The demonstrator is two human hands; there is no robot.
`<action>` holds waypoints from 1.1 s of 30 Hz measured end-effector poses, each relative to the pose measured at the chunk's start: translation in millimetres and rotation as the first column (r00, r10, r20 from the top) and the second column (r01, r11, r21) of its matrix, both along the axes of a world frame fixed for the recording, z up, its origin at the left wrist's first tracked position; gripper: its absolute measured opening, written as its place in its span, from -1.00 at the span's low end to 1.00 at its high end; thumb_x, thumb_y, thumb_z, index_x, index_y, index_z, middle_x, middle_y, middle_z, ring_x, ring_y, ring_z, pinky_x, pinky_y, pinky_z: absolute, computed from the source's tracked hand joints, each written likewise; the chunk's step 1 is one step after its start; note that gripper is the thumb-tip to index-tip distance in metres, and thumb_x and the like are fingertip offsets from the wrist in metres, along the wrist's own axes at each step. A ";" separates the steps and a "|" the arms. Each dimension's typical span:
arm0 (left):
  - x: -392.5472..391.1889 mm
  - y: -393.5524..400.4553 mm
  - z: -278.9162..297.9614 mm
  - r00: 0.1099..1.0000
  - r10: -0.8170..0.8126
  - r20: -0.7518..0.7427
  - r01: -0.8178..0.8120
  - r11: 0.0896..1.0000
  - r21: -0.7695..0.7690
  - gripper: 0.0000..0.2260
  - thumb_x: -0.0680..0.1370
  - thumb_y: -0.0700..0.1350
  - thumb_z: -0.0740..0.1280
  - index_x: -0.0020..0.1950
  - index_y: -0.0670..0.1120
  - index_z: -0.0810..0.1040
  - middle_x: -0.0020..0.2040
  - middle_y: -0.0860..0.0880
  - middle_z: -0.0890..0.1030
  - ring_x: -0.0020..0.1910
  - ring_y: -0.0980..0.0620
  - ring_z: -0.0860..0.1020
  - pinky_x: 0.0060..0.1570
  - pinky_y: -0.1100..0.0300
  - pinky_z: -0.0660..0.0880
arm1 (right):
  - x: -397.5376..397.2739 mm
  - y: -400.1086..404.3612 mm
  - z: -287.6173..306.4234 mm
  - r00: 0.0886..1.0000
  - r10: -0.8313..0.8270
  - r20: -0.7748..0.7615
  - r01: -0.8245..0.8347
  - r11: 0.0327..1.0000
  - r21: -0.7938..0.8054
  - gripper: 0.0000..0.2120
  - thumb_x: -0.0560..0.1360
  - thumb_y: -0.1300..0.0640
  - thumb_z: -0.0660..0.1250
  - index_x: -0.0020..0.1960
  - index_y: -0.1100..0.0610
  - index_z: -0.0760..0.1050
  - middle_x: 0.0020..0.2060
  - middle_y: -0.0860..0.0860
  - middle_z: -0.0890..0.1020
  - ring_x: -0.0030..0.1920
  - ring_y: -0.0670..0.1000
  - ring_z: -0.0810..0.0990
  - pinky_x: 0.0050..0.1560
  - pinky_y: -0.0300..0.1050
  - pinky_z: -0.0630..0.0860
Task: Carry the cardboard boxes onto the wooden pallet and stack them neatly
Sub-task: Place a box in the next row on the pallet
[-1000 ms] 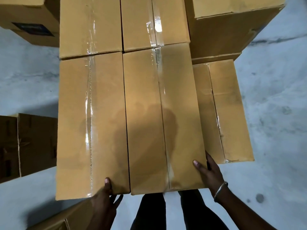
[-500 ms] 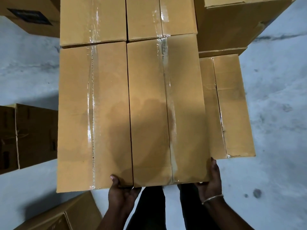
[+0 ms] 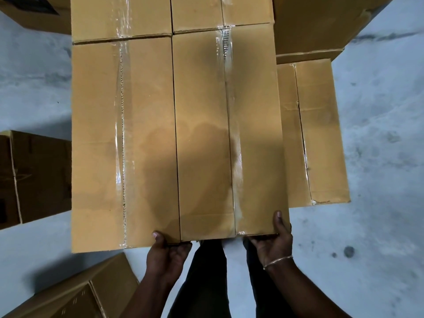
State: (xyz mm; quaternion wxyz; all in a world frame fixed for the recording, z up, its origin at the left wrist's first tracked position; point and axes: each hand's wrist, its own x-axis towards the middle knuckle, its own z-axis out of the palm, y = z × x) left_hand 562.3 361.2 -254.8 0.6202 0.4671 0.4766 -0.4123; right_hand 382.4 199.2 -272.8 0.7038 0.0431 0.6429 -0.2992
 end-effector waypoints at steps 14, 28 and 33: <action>-1.8 -10.4 44.2 0.954 -0.238 -0.184 0.237 0.971 -0.028 -0.61 0.67 0.13 0.02 0.11 -0.11 0.50 0.12 -0.09 0.59 0.01 -0.07 0.58 0.19 -0.16 0.36 | -9.4 -10.6 31.5 0.860 0.464 -0.211 -0.417 0.879 0.231 -0.53 0.51 -0.17 0.35 0.33 0.01 0.40 0.10 0.13 0.60 0.11 0.19 0.59 0.05 0.16 0.55; 34.0 25.9 204.9 0.636 -0.755 0.160 0.742 0.655 0.145 -0.79 0.66 -0.06 0.16 0.21 -0.10 0.48 0.16 -0.10 0.57 0.10 -0.09 0.53 0.14 0.04 0.30 | -20.4 -11.7 240.8 -0.310 0.722 -0.619 -0.951 -0.233 0.204 -0.51 0.47 -0.06 0.42 0.37 -0.01 0.46 0.18 0.15 0.61 0.04 0.04 0.58 0.07 -0.21 0.50; 41.6 49.5 229.4 0.452 -0.833 0.319 0.773 0.544 0.325 -0.81 0.65 -0.06 0.20 0.18 -0.12 0.47 0.14 -0.13 0.58 0.03 -0.09 0.55 -0.15 0.14 0.32 | -18.4 -4.2 267.4 -0.335 0.665 -0.667 -0.939 -0.295 0.176 -0.52 0.50 -0.03 0.39 0.39 0.01 0.43 0.23 0.16 0.57 -0.13 0.03 0.51 -0.17 -0.27 0.43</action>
